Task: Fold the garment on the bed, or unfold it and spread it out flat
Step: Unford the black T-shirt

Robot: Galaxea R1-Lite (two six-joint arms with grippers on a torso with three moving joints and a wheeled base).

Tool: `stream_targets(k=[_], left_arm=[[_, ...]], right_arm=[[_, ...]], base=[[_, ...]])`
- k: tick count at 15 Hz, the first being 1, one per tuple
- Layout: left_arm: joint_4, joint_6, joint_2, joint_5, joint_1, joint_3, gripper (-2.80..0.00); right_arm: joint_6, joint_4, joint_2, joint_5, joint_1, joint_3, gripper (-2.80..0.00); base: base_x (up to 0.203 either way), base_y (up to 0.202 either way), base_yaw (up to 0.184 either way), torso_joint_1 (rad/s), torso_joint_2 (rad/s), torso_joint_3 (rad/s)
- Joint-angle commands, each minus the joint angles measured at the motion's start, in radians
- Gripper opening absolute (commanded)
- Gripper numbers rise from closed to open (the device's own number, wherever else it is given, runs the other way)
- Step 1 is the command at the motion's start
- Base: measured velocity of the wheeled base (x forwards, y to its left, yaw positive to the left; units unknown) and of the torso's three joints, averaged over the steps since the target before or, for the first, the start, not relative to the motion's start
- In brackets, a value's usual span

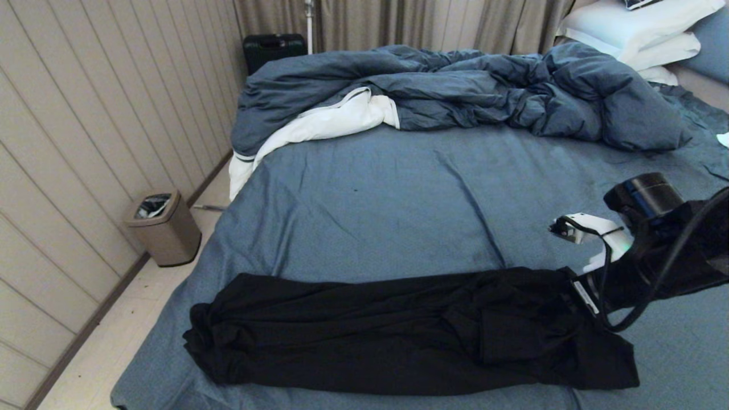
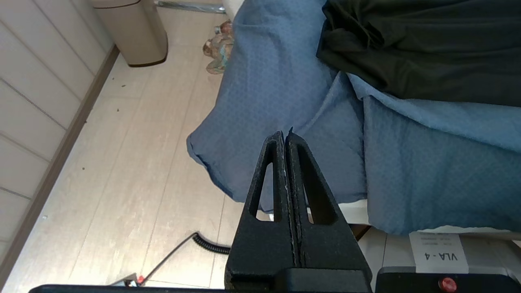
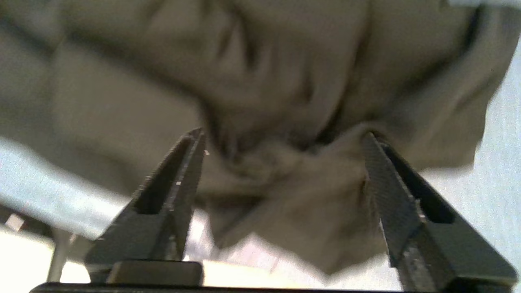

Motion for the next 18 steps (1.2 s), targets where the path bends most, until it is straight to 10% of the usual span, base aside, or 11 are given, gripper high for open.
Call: stream_targets(k=[1, 4, 5, 18], left_arm=[[0.003, 0.0, 0.002, 0.0, 0.0, 0.0, -2.8], [0.003, 0.002, 0.002, -0.001, 0.0, 0.0, -2.8], [0.003, 0.002, 0.002, -0.001, 0.0, 0.0, -2.8], [0.003, 0.001, 0.002, -0.001, 0.0, 0.0, -2.8]], right_arm=[[-0.001, -0.01, 0.077, -0.002, 0.015, -0.012, 0.0], [0.0, -0.056, 0.117, -0.056, 0.047, -0.019, 0.0], [0.003, -0.069, 0.117, -0.075, 0.059, -0.015, -2.8], [0.11, -0.08, 0.091, -0.078, 0.058, -0.156, -2.8]], base=[[0.0, 0.0, 0.0, 0.0, 0.0, 0.0], [0.0, 0.0, 0.0, 0.0, 0.0, 0.0], [0.0, 0.0, 0.0, 0.0, 0.0, 0.0], [0.0, 0.0, 0.0, 0.0, 0.0, 0.0]])
